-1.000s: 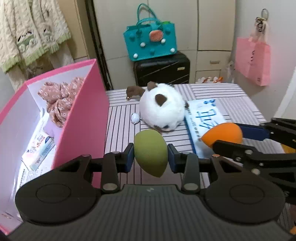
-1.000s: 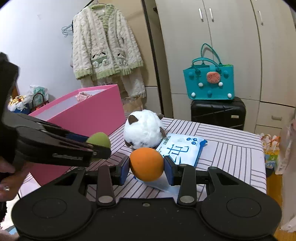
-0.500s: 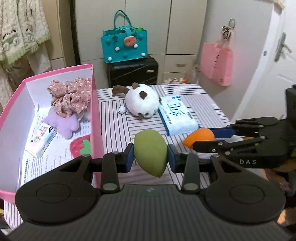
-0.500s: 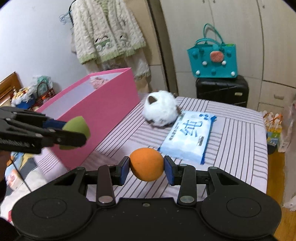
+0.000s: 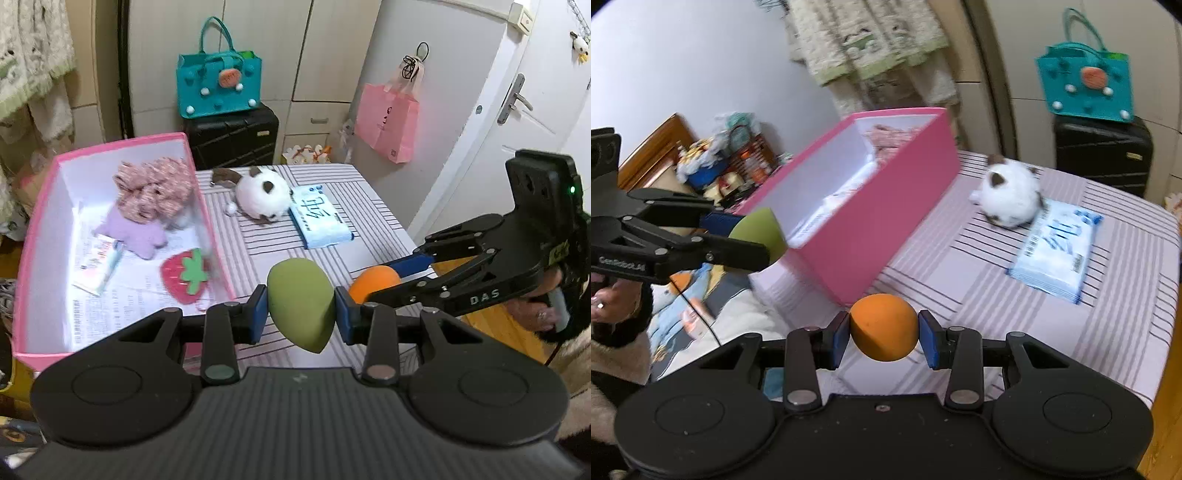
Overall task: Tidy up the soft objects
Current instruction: 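Carry the green sponge with the left gripper while the right gripper carries the orange ball to the box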
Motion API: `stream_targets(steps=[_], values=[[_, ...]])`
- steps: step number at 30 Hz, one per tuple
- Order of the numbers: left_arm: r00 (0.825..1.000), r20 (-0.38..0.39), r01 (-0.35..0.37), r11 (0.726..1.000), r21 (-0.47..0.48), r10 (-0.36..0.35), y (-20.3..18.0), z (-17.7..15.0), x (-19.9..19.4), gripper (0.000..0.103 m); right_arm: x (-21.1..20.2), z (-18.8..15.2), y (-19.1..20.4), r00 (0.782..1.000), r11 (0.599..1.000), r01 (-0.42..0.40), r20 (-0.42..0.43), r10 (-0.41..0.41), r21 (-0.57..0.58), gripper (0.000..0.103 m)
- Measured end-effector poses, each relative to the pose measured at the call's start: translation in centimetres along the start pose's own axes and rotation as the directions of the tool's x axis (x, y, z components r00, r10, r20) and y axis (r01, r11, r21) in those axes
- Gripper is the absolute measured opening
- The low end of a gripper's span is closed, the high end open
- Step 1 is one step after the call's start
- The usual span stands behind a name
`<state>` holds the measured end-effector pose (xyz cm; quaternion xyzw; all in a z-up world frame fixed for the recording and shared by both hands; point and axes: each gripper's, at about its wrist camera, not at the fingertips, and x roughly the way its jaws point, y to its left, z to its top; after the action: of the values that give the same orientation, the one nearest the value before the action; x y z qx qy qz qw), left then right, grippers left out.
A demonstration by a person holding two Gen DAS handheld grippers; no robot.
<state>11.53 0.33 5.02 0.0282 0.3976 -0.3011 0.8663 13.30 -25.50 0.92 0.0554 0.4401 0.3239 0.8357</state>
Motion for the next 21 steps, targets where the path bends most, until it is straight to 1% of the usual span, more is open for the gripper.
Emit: stream_targets(steps=[4,7,10,13,16,19,21], values=[[0.998,0.016,-0.055,0.998,0.030,0.054,0.6,0.0,-2.1,0.037,-0.1,1.4,2.3,0.999,0.998,-0.047,-0.017,0.046,-0.045,0.045],[0.997,0.017,-0.078,0.996,0.052,0.077,1.1,0.1,-3.4,0.037,-0.1,2.4,4.0,0.998,0.993,-0.066,-0.025,0.064,-0.098,0.045],[0.995,0.021,-0.097,0.994,0.042,0.096,2.2,0.0,-3.8,0.037,-0.1,3.7,6.0,0.997,0.983,-0.075,-0.008,0.074,-0.166,0.045],[0.995,0.023,-0.097,0.995,0.004,0.097,4.0,-0.2,-3.5,0.037,0.4,5.1,7.6,0.998,0.973,-0.053,0.026,0.060,-0.224,0.045],[0.990,0.037,-0.135,0.991,-0.019,0.136,5.9,-0.3,-2.6,0.037,1.5,6.5,8.5,0.997,0.966,-0.015,0.063,0.033,-0.259,0.045],[0.986,0.010,-0.166,0.984,-0.071,0.167,8.5,0.1,-0.6,0.037,3.3,8.0,9.0,0.996,0.960,0.032,0.088,-0.008,-0.279,0.045],[0.989,-0.016,-0.147,0.985,-0.091,0.146,10.2,0.4,0.9,0.037,4.5,9.3,8.8,0.997,0.964,0.025,0.077,-0.005,-0.266,0.045]])
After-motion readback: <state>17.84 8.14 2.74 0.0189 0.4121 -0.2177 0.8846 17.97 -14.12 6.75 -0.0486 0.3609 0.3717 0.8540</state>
